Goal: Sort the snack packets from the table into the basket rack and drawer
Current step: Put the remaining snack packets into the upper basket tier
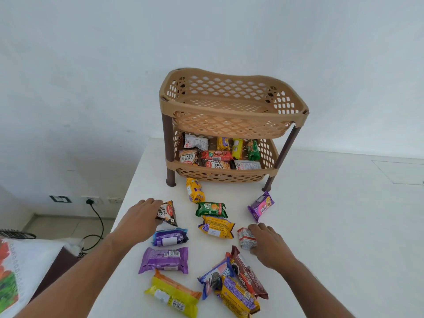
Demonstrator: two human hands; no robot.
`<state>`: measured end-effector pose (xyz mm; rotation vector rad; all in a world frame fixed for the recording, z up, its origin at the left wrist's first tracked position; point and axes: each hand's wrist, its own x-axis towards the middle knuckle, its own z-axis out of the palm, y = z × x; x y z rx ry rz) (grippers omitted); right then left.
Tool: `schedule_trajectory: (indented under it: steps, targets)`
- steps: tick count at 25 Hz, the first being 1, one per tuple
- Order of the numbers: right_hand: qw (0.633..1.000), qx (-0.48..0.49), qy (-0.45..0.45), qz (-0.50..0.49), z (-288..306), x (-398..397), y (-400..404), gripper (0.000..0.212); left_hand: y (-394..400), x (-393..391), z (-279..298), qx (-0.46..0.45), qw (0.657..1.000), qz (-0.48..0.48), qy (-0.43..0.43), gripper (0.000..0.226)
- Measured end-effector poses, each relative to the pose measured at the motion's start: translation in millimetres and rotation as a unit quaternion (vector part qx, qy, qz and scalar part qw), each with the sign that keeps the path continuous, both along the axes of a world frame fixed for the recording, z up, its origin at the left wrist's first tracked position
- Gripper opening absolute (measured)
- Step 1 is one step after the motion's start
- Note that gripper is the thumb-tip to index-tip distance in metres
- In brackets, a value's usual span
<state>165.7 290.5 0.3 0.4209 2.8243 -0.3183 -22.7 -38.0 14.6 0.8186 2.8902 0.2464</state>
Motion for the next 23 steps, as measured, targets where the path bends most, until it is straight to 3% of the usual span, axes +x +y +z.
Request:
schedule_trajectory:
  steps: [6,10,14,17,23]
  targets:
    - [0.999,-0.010,-0.030,0.013,25,-8,15,0.062,25,5,58,0.028,0.998,-0.042,0.022,0.047]
    - [0.999,-0.024,-0.012,0.030,89,-29,25,0.056,53,4,121,0.113,0.991,-0.078,-0.009,0.046]
    - [0.995,-0.033,0.071,0.062,184,-58,32,0.049,82,-3,209,0.194,0.971,-0.138,-0.001,0.046]
    - [0.986,-0.031,0.141,0.085,257,-74,33,0.053,104,-18,267,0.225,0.958,-0.165,0.063,0.039]
    - [0.961,0.012,0.258,0.102,332,-134,42,0.060,143,-81,310,0.262,0.952,-0.123,0.103,0.037]
